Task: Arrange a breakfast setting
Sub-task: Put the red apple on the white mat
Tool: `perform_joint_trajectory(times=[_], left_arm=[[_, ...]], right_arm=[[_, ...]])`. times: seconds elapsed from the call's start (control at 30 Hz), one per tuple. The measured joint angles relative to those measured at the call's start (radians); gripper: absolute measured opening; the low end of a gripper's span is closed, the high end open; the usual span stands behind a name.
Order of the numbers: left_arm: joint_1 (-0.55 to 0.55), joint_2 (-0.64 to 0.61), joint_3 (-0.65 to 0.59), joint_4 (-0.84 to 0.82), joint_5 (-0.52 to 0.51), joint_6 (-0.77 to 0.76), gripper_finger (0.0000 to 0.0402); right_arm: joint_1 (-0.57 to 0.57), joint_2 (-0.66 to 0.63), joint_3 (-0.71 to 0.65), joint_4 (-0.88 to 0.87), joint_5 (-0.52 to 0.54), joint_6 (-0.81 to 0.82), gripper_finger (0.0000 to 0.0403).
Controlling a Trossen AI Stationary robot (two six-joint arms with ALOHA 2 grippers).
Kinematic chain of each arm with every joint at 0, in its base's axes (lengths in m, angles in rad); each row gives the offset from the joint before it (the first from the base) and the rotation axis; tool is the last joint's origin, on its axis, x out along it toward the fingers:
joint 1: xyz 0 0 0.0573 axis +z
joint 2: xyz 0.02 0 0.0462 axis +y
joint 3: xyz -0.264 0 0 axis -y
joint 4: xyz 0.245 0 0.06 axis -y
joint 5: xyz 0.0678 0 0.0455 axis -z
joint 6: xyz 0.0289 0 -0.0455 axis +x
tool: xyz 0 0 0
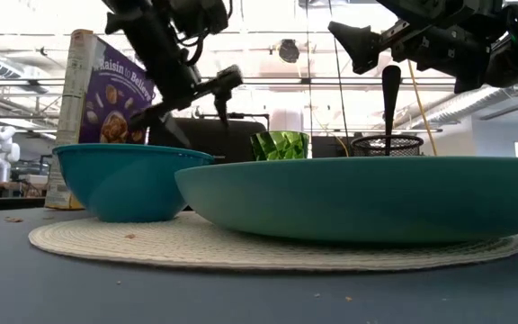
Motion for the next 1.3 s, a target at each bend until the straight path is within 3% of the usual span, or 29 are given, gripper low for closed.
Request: perform_joint_trajectory(times=[0.3, 0.57, 1.3], left_arm=[[0.040, 0.025, -0.024, -0.086, 0.018, -0.315, 0.0330], [0.054, 0.084, -0.025, -0.076, 0.044, -0.480, 0.0330], [0.141, 0.173, -0.023, -0.051, 0.078, -0.507, 0.0330]], right_arm=[[0.000, 0.000, 0.000, -0.003, 0.000, 0.006, 0.0380], [0.000, 0.000, 0.000, -0.012, 0.000, 0.007, 0.0380], [0.000, 0.000, 0.000, -0.051, 0.000, 0.005, 0.0380]])
